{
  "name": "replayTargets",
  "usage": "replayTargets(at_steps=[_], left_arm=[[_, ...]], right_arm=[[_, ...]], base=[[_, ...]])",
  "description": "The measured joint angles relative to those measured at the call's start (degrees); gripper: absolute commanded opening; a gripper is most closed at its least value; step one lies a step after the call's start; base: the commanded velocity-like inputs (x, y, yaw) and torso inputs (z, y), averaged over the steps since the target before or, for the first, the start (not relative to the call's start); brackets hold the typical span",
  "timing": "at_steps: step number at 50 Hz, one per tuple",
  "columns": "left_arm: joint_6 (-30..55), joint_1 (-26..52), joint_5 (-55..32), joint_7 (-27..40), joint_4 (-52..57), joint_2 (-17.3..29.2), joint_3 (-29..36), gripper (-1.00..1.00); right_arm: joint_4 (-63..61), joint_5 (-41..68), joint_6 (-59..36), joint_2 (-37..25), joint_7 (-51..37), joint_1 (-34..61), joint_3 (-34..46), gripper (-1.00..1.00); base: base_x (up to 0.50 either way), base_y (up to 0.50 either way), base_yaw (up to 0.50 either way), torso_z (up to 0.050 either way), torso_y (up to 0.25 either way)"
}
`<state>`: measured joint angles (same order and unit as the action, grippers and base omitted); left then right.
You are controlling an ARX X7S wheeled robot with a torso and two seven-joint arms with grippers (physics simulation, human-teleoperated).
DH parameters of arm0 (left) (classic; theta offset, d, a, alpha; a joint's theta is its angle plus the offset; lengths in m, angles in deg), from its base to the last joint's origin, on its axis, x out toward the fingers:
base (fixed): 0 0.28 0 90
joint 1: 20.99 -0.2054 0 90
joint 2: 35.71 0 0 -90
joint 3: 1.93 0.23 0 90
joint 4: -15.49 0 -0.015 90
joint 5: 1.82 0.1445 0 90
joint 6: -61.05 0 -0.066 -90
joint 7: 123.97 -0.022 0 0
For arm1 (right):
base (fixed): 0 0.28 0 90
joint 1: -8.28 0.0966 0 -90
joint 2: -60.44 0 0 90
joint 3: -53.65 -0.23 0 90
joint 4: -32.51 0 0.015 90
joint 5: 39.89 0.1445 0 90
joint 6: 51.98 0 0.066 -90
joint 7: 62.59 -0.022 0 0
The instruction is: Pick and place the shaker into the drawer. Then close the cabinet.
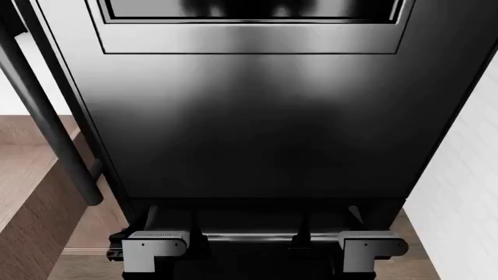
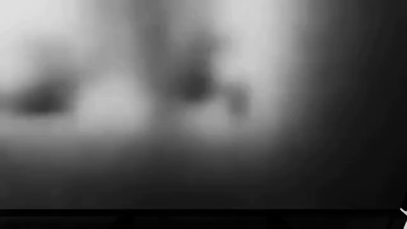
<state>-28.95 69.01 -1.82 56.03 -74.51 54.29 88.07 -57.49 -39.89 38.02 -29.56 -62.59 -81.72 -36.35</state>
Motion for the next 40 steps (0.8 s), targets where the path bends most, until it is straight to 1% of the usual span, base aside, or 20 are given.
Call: replayTargets(at_steps=[7,21,40], left_arm=[[0.81,-0.36,-0.37,0.96,1.07,0.75,0.94,1.0],[2.78,-0.94,-2.64,2.28,3.58,2.68,2.73,1.0],[1.65,-1.32,-7.32,2.3,6.45,4.94,3.18,1.0]], right_arm=[[-0.52,0.88,0.2,-0.71,-0.76,-0.12,0.86,1.0],[-2.2,2.94,-0.6,-2.53,-2.55,-0.4,2.86,1.0],[-4.07,4.18,-2.06,-4.46,-4.61,-0.37,4.97,1.0]], base=[[-0.03,0.0,0.0,0.0,0.0],[-0.5,0.0,0.0,0.0,0.0],[-0.48,0.0,0.0,0.049,0.0]])
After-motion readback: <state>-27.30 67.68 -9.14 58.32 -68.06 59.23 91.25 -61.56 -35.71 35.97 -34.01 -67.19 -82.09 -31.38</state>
